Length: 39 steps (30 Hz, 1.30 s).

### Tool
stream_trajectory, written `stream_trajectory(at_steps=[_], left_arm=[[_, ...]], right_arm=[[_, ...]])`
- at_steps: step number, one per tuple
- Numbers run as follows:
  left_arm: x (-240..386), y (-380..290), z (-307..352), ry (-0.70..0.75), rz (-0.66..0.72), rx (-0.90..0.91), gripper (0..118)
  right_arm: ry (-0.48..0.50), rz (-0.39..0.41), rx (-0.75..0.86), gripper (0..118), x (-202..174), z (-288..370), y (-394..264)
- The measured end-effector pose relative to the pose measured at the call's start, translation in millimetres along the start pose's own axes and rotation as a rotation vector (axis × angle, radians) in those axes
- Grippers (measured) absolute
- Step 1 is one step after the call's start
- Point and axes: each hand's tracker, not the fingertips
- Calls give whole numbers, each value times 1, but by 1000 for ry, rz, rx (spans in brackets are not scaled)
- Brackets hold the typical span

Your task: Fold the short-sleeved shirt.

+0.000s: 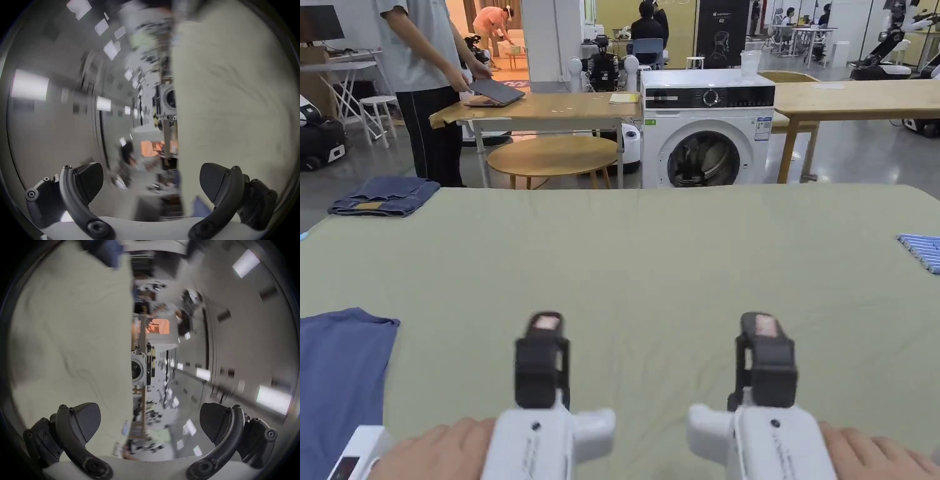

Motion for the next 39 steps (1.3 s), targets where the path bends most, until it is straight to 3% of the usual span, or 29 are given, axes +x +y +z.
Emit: stream_trajectory(at_steps=[1, 2, 4, 6, 7, 8, 11, 12, 14, 16, 17, 18, 20, 26, 39], left_arm=[[13, 3, 6, -11, -80, 41, 116], [17, 4, 10, -66, -76, 65, 116], [18, 9, 13, -158, 29, 47, 116], [12, 9, 11, -177, 171, -5, 116], [3, 8, 8, -181, 282, -45, 116], [-7, 5, 5, -193, 397, -85, 116], [-52, -22, -7, -200, 862, -216, 116], [-67, -36, -9, -154, 1053, -266, 116], [-89, -68, -13, -117, 1446, -324, 116], [-94, -96, -13, -151, 1792, -317, 117], [-92, -105, -14, -177, 1928, -297, 117], [-87, -108, -14, -188, 1986, -288, 117], [-77, -104, -8, -153, 1950, -276, 117], [-62, -80, 6, -170, 1898, -220, 117], [-75, -80, -2, -139, 1918, -218, 116]], right_arm=[[14, 45, 29, 118, -8, 3, 2], [20, 67, 49, 118, -14, 5, 1], [62, 80, 70, 118, -25, 8, 3], [115, 2, 62, 118, -25, 8, 1], [136, -98, 37, 118, -19, 5, -1], [182, -226, 9, 118, -12, 2, -3], [410, -830, -41, 118, 39, -14, -35], [438, -1061, -10, 118, 55, -17, -53], [383, -1468, 26, 118, 77, -21, -85], [314, -1758, 17, 118, 87, -22, -108], [284, -1870, -3, 118, 89, -23, -116], [266, -1916, -17, 118, 89, -22, -116], [260, -1913, -39, 118, 83, -23, -119], [245, -1786, -100, 118, 68, -15, -100], [229, -1787, -118, 118, 64, -13, -100]])
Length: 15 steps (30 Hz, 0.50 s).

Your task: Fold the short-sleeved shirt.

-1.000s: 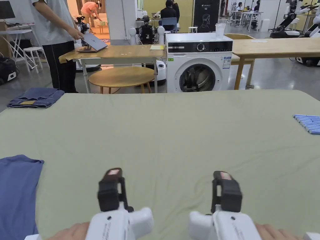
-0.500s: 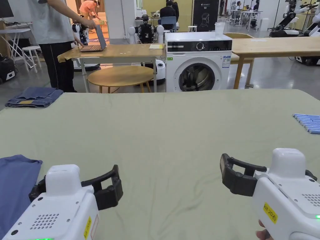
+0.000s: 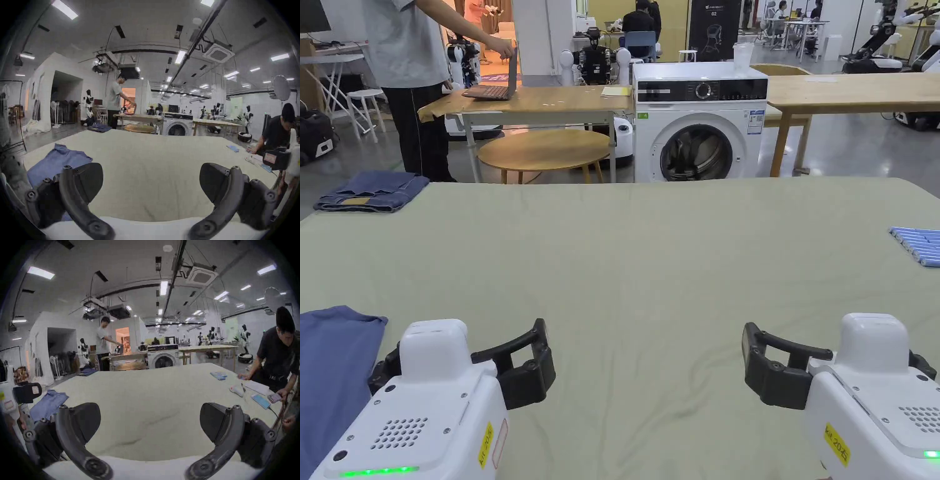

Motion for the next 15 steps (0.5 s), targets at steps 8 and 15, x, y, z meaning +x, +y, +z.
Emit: stream_trajectory(at_steps=[8, 15], left_arm=[[4, 2, 2, 5, -17, 17, 116], [10, 2, 4, -5, -47, 33, 117]], right_arm=[[-10, 32, -4, 118, -3, 1, -2], [7, 77, 28, 118, -5, 7, -3]])
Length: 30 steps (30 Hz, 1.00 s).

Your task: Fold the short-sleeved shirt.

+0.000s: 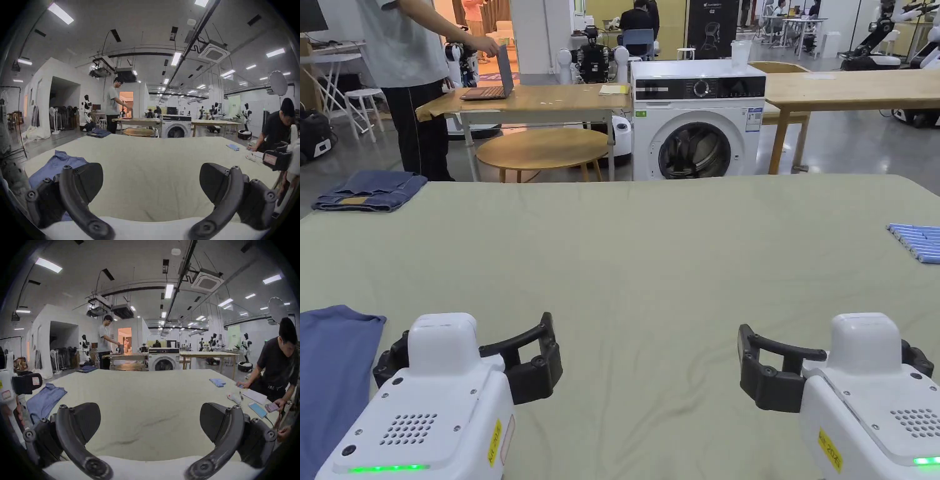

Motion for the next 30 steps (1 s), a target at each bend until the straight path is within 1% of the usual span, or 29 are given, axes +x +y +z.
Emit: stream_trajectory(at_steps=[1, 3, 7, 11, 12, 13, 15, 16, 17, 18, 19, 20, 21, 22, 24, 25, 28, 30], left_arm=[[2, -1, 1, 32, -29, 28, 117], [6, -3, 3, 60, -58, 66, 117], [8, 2, 1, 10, -40, 16, 117], [16, 0, 1, 29, -70, 25, 116], [16, 0, 2, 20, -70, 27, 115], [17, 0, 3, 3, -68, 31, 109], [21, 0, 6, 18, -79, 42, 99], [23, 0, 7, 29, -93, 54, 91], [25, 0, 7, 40, -106, 64, 51], [25, 0, 5, 66, -109, 61, 0], [24, -1, 5, 67, -95, 57, 0], [20, 1, 5, 10, -37, 43, 0], [17, 2, 3, -21, -11, 12, 0], [17, 2, 2, -18, -4, 2, 0], [16, 0, 2, 8, -32, 18, 0], [16, -1, 2, 14, -42, 23, 0], [9, -1, 3, 25, -30, 16, 0], [-2, 1, 8, 67, -7, 17, 0]], right_arm=[[12, -3, 21, 118, 0, 2, 0], [4, -3, 33, 118, -2, 4, 2], [19, -10, 26, 118, -1, 3, 2], [-41, 27, 41, 118, -4, 5, 3], [-48, 32, 46, 118, -4, 6, 3], [-61, 38, 50, 117, -3, 8, 3], [-63, 37, 47, 111, -1, 10, 4], [-54, 26, 49, 106, 0, 12, 5], [-60, 14, 59, 77, 1, 13, 6], [-111, 14, 64, 14, 1, 12, 6], [-164, 29, 64, 0, 1, 10, 4], [-142, -3, 70, 0, 4, 11, 3], [-86, -36, 55, 0, 10, 11, 4], [-76, -39, 40, 0, 12, 10, 4], [-124, 2, 37, 0, 9, 9, 2], [-125, 15, 42, 0, 9, 10, 1], [-105, 12, 30, 0, 4, 7, 1], [-72, 37, 16, 0, -5, 1, 2]])
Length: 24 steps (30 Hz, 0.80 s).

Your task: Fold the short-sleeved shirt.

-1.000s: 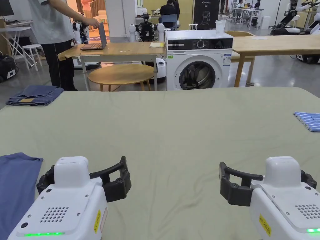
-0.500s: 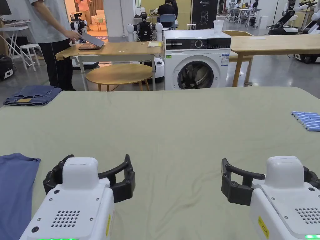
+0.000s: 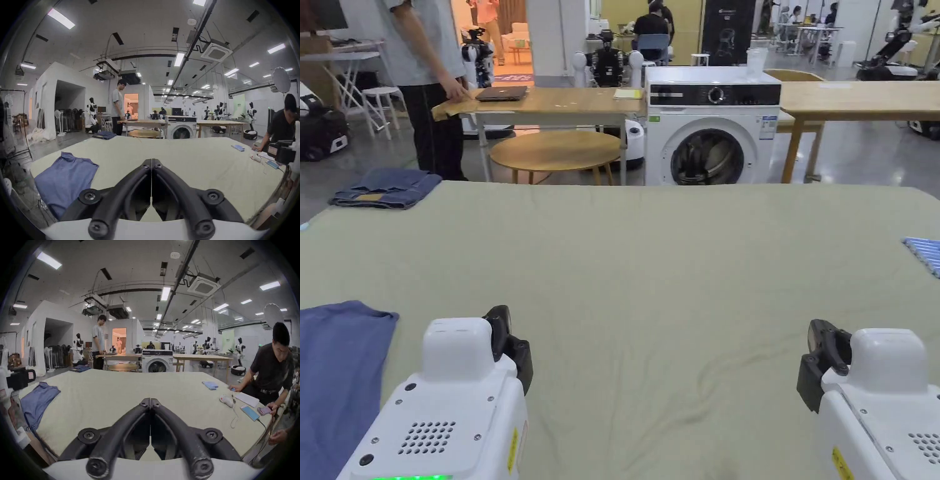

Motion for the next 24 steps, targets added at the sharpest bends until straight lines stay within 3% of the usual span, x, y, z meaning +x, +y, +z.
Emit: stream_trajectory(at_steps=[2, 5, 10, 14, 19, 24], left_arm=[[-18, 1, 8, 46, 9, 2, 0], [-57, 2, 30, 167, -3, 1, 0], [-129, 6, 80, 423, -63, -21, 0], [-173, 8, 122, 595, -92, -30, 0], [-205, 2, 141, 674, -37, -57, 0], [-219, -16, 115, 632, 8, -126, 0]], right_arm=[[52, 62, 8, 0, -24, -5, 4], [204, 94, 53, 0, -71, -10, 9], [442, 89, 56, 0, -159, -14, 19], [593, 69, 38, 0, -208, -11, 21], [679, 77, 7, 0, -245, -11, 14], [669, 131, -36, 0, -254, -26, 3]])
